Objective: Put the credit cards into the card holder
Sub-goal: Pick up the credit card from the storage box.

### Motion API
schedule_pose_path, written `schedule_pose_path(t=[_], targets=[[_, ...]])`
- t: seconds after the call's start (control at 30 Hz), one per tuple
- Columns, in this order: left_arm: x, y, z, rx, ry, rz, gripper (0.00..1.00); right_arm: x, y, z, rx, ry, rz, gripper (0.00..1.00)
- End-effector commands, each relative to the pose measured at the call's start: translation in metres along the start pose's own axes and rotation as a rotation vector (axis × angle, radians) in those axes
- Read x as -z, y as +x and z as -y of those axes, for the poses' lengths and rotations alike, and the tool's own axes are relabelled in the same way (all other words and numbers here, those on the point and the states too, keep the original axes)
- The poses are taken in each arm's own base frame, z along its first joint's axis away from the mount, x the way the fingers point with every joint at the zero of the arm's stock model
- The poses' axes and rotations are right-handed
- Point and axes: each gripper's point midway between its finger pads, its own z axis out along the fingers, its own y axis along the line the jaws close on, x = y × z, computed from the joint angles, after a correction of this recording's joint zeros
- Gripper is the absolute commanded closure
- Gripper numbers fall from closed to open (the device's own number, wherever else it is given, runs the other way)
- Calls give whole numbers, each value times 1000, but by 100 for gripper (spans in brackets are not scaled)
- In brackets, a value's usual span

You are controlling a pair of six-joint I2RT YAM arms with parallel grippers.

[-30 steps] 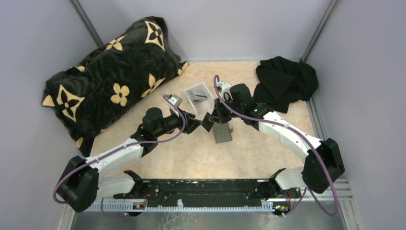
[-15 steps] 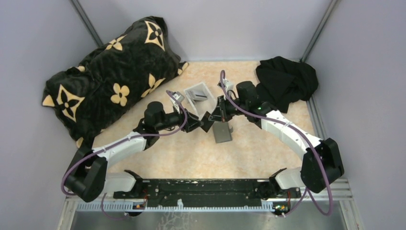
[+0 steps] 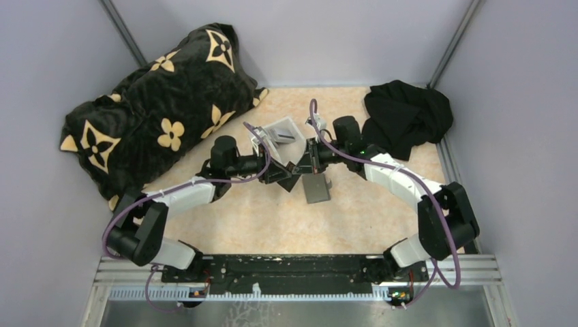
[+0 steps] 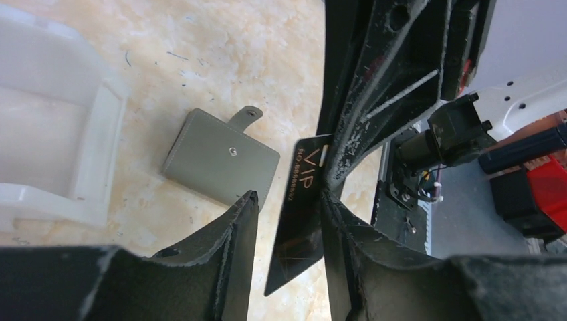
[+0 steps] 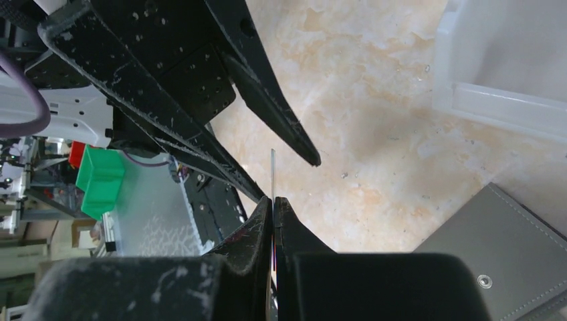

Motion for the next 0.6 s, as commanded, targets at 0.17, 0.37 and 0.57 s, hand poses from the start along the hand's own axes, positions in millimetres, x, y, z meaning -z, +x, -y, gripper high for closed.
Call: schedule_pose_path(t=[0.17, 0.37, 0.57], targets=[[-4, -7, 13, -22, 95, -16, 86, -1, -20, 6, 8, -61, 58, 100], [-6, -7, 10, -5, 91, -17, 100, 2, -29, 16, -16, -56, 94, 91], [-7, -16, -4, 20, -7, 34, 100, 8, -32, 22, -4, -5, 153, 77]])
